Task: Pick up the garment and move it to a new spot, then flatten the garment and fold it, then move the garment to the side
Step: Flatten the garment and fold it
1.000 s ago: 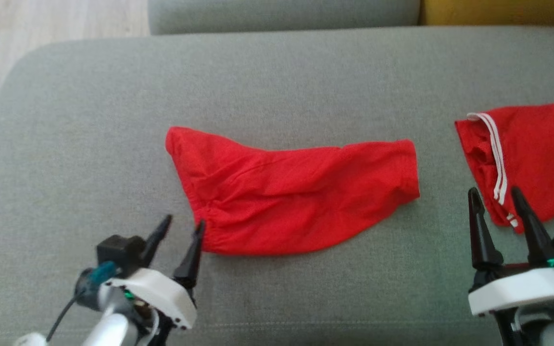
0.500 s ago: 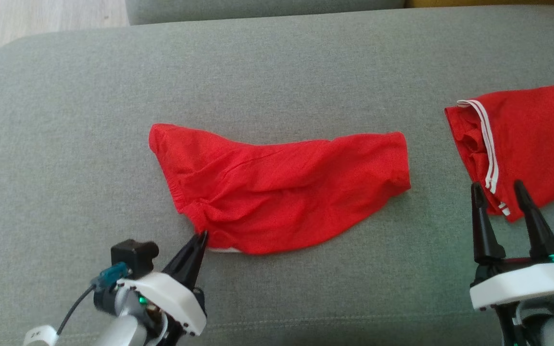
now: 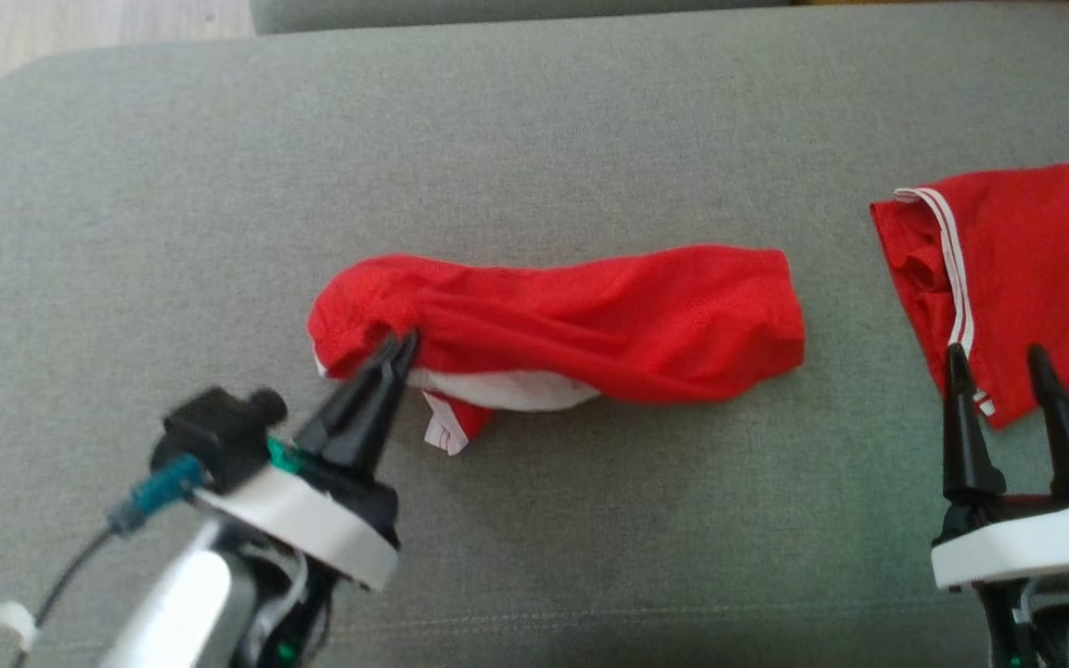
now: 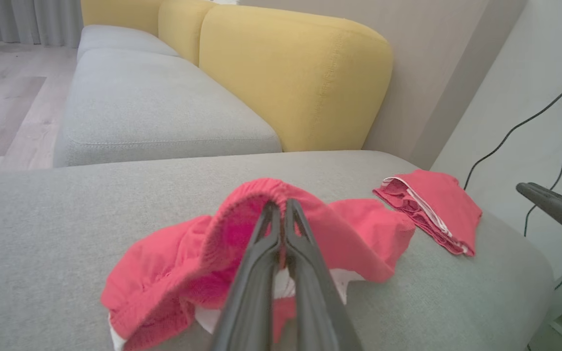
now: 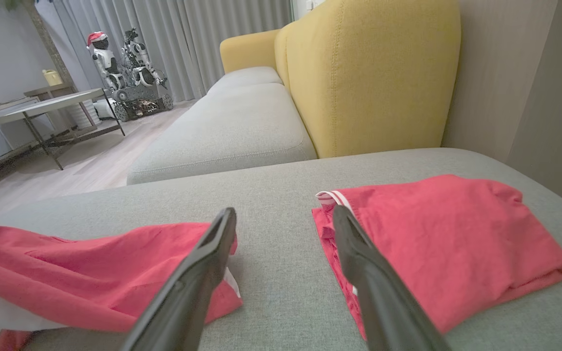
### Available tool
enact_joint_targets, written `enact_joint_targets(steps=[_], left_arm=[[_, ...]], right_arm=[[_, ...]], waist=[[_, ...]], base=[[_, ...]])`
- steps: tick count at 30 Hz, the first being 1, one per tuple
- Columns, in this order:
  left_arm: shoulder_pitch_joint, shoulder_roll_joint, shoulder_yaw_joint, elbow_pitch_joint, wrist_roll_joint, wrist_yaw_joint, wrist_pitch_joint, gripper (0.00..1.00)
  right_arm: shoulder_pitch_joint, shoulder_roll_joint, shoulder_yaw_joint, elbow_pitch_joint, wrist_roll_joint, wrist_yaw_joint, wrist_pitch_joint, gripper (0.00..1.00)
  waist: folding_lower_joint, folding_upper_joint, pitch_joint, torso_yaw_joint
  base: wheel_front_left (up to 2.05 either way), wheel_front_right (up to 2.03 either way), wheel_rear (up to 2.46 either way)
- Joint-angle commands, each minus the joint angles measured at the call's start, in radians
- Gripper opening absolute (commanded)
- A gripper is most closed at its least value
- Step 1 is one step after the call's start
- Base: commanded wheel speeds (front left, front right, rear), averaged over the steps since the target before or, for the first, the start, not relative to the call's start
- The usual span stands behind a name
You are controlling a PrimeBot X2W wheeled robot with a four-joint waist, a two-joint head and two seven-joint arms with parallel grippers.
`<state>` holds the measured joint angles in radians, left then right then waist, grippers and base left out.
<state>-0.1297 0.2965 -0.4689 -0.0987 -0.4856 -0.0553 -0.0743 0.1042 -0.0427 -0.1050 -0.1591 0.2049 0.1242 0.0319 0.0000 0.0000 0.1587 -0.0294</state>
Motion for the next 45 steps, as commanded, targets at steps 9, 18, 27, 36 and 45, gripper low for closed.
enact_joint_targets(steps=[9,18,27,36,45], left_arm=[[-0.266,0.04,0.154,0.229,-0.052,0.018,0.042,0.0],[-0.35,0.023,0.172,0.576,-0.115,-0.038,-0.007,1.0],[-0.253,0.001,0.161,0.536,-0.061,0.008,-0.152,1.0],[-0.071,-0.032,0.2,0.266,0.036,0.142,-0.186,1.0],[0.097,-0.026,0.187,0.091,0.112,0.227,-0.182,1.0]], right_arm=[[-0.091,-0.008,0.053,-0.017,0.02,0.007,-0.036,1.0],[-0.109,-0.008,0.061,0.018,0.033,0.007,-0.064,1.0],[-0.108,-0.008,0.06,0.007,0.001,0.007,-0.056,1.0],[-0.09,-0.008,0.068,-0.018,-0.049,0.007,-0.02,1.0],[-0.052,-0.008,0.099,-0.029,-0.051,0.007,0.001,1.0]], waist=[[0.0,0.0,0.091,-0.089],[0.0,0.0,0.117,-0.121],[0.0,0.0,0.07,-0.071],[0.0,0.0,0.006,-0.001],[0.0,0.0,-0.04,0.021]], base=[[0.0,0.0,0.0],[0.0,0.0,0.0],[0.0,0.0,0.0],[0.0,0.0,0.0],[0.0,0.0,0.0]])
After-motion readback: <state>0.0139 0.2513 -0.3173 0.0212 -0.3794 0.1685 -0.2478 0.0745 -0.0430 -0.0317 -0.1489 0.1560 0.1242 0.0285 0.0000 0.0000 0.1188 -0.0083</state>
